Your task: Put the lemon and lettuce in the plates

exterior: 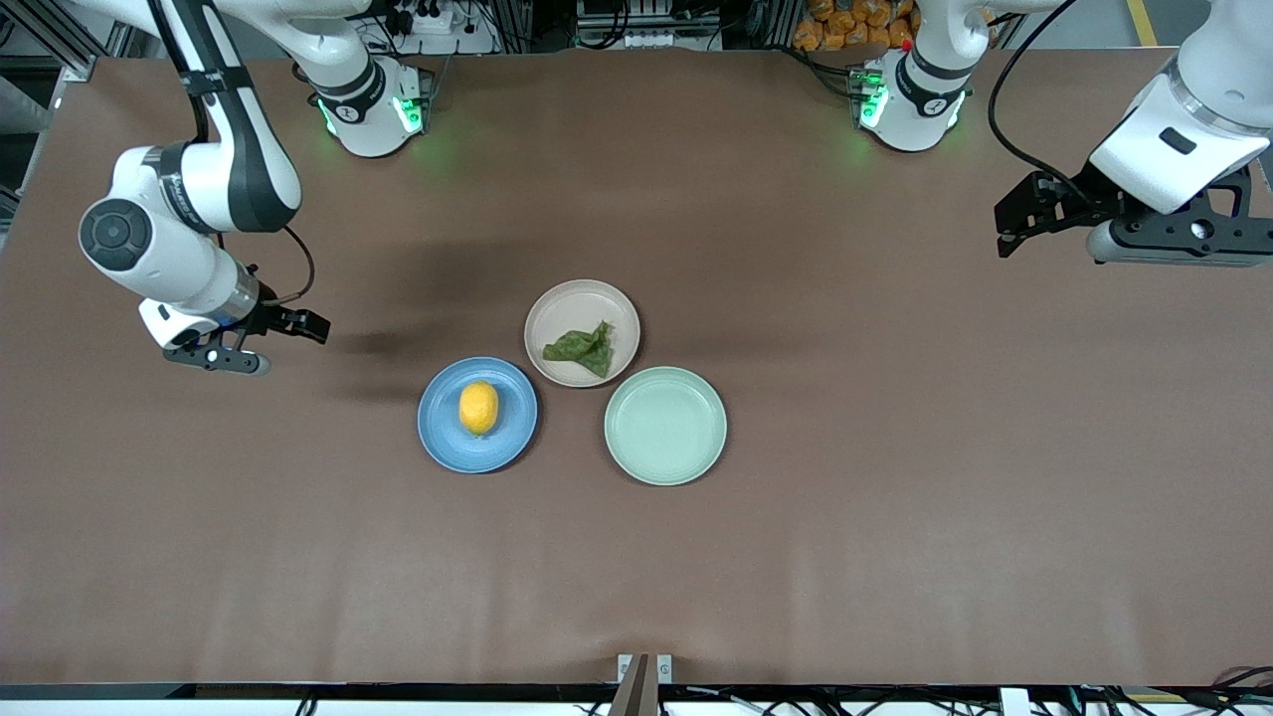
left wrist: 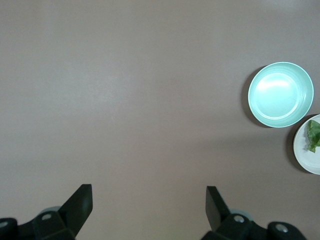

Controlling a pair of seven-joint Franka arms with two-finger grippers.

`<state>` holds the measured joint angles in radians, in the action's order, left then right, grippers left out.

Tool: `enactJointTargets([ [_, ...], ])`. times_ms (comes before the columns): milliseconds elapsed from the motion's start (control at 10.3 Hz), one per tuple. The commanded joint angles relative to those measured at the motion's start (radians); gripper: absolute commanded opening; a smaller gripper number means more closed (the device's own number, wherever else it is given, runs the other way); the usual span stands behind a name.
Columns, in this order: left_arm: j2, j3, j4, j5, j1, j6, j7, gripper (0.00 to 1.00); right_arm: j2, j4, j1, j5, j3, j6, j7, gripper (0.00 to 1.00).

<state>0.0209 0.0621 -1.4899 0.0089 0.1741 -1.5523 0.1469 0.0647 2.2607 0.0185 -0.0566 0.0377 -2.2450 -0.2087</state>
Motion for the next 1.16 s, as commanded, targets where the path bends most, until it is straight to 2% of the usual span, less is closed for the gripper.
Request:
enactJointTargets([
  [0,-0.004,0.001,0.010,0.009,0.001,0.008,-0.015,1.00,-0.043,-0.018,0.026,-0.014,0.014,0.063,0.003,1.00],
  [194,-0.003,0.002,0.010,0.009,-0.001,0.008,-0.015,1.00,-0.039,-0.133,0.026,-0.014,0.014,0.219,0.003,1.00],
  [485,-0.003,-0.001,0.008,0.009,-0.008,0.008,-0.017,1.00,-0.045,-0.223,0.024,-0.012,0.016,0.333,0.003,1.00],
  [775,0.001,-0.008,0.006,0.008,-0.012,0.008,-0.026,1.00,-0.031,-0.435,0.018,-0.006,0.019,0.575,0.002,1.00],
  [1066,0.001,-0.008,0.007,0.008,-0.010,0.008,-0.026,1.00,-0.028,-0.530,0.006,-0.002,0.024,0.614,-0.004,1.00],
])
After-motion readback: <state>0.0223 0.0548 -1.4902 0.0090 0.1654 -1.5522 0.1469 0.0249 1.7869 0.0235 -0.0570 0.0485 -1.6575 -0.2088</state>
